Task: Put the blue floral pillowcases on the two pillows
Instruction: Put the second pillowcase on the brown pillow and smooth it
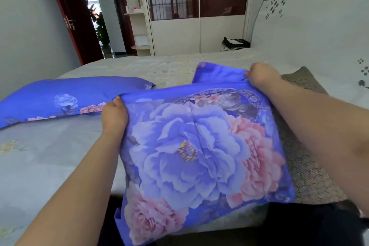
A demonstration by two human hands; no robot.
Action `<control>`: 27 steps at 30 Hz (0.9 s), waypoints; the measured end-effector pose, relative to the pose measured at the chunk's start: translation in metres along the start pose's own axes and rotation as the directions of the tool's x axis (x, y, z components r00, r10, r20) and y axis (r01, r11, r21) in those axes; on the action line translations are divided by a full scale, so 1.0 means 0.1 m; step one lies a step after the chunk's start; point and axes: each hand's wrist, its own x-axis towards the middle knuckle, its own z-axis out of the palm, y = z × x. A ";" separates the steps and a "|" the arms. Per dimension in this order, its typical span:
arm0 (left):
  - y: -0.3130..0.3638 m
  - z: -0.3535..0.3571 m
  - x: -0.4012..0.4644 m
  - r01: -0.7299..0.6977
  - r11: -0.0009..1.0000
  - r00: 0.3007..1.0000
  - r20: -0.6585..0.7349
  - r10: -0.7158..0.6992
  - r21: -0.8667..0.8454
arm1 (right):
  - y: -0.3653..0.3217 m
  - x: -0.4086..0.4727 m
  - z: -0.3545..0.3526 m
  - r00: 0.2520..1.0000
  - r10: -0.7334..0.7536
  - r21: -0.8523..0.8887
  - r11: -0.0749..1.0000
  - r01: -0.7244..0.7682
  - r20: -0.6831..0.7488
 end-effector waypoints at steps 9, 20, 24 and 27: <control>0.03 0.14 0.19 0.191 0.966 0.981 0.061 -0.183 -0.172 | 0.31 0.06 -0.11 0.984 0.160 0.133 0.976 -0.170 0.081; -0.02 0.36 0.13 0.197 0.954 0.970 -0.094 -0.222 -0.226 | -0.01 -0.54 0.15 0.983 -0.182 -0.210 0.963 0.171 -0.032; 0.07 0.47 -0.08 -0.181 0.970 0.975 -0.097 0.199 0.163 | 0.80 -0.36 0.17 0.967 0.112 -0.153 0.977 -0.149 -0.227; 0.36 0.50 -0.28 -0.390 0.908 0.921 0.071 0.384 0.149 | 0.86 -0.36 0.31 0.959 0.252 0.072 0.967 -0.245 -0.130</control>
